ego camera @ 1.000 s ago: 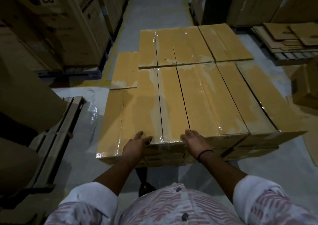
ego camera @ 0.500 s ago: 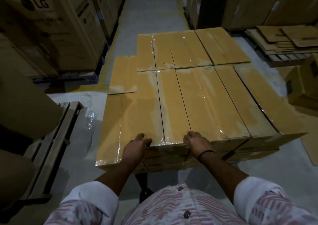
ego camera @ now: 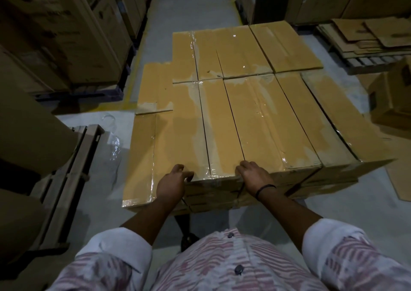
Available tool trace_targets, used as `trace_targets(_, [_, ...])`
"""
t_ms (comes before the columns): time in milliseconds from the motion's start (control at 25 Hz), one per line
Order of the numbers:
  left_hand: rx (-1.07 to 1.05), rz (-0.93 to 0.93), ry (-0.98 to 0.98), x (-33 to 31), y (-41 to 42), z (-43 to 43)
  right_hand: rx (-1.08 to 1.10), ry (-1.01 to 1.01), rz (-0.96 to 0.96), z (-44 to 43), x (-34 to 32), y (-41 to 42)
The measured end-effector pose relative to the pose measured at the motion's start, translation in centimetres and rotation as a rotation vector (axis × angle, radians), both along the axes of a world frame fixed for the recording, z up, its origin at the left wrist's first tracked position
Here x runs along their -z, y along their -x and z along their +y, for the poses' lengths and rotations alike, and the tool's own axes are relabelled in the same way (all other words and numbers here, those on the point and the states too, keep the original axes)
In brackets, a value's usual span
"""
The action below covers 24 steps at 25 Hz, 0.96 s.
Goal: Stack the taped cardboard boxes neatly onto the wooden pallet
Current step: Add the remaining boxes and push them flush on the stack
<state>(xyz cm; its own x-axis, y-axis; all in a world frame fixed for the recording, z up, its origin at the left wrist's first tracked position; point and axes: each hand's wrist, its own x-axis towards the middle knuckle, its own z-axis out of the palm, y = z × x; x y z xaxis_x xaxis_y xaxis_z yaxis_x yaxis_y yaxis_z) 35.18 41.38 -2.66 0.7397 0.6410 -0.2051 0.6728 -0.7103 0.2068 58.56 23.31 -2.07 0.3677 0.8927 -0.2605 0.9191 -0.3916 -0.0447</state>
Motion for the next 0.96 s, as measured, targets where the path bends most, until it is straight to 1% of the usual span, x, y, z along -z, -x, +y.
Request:
trace_targets(120, [-0.020,-0.007,0.002,0.5,0.1,-0.5,-0.056,0.004,-0.007,-0.7,-0.1,-0.1])
trace_targets(320, [-0.070,-0.023,0.020,0.7,-0.1,-0.7,-0.081,0.006,-0.044,-0.5,-0.3,-0.1])
trace_targets(960, [-0.085,-0.044,0.051,-0.8,-0.5,-0.8,-0.216,0.065,-0.076,0.0,-1.9,-1.2])
